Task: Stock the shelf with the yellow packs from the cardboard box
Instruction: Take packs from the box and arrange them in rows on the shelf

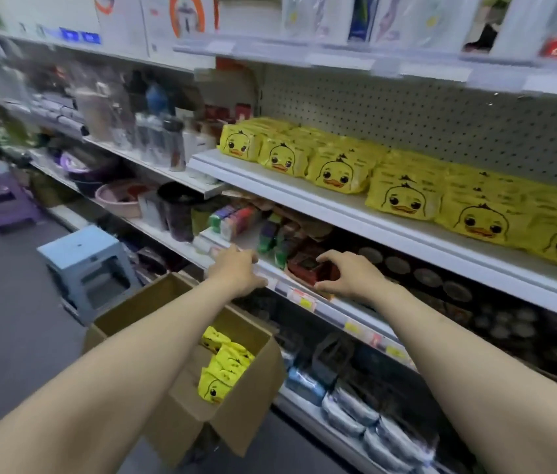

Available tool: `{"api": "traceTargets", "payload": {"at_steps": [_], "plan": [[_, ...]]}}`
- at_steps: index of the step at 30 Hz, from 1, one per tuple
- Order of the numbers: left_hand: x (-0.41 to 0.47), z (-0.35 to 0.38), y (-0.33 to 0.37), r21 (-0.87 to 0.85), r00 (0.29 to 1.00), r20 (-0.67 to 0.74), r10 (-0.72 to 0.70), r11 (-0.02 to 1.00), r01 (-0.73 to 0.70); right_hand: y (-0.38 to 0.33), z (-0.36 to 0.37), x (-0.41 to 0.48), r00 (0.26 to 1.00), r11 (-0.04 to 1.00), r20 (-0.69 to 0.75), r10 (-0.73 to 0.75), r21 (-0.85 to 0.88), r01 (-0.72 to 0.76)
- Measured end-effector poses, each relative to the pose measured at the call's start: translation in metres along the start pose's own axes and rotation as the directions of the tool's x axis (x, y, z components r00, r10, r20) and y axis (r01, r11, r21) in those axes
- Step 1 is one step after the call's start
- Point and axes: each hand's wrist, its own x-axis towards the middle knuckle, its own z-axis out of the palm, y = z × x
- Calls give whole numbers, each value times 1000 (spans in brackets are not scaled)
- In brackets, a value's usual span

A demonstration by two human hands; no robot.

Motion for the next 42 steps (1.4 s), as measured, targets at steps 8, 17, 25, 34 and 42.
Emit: {"api": "traceTargets", "payload": {"at_steps": [8,17,25,34,42], "plan": [[125,40,-142,24,974,226,1,1000,-7,-72,105,149,981,993,171,95,56,-106],[181,138,-252,-20,865,499,-57,997,77,-102,265,214,848,957,490,202,84,-277],[179,235,-317,-82,772,622,-130,970,229,-89,409,222,692,895,667,275,86,-439],[169,290,-372,-88,711,663,-235,918,386,-84,505,228,632,883,650,421,-135,-449],[169,302,-379,-87,711,649,-270,902,422,-86,523,222,668,916,634,389,-189,-354]]}}
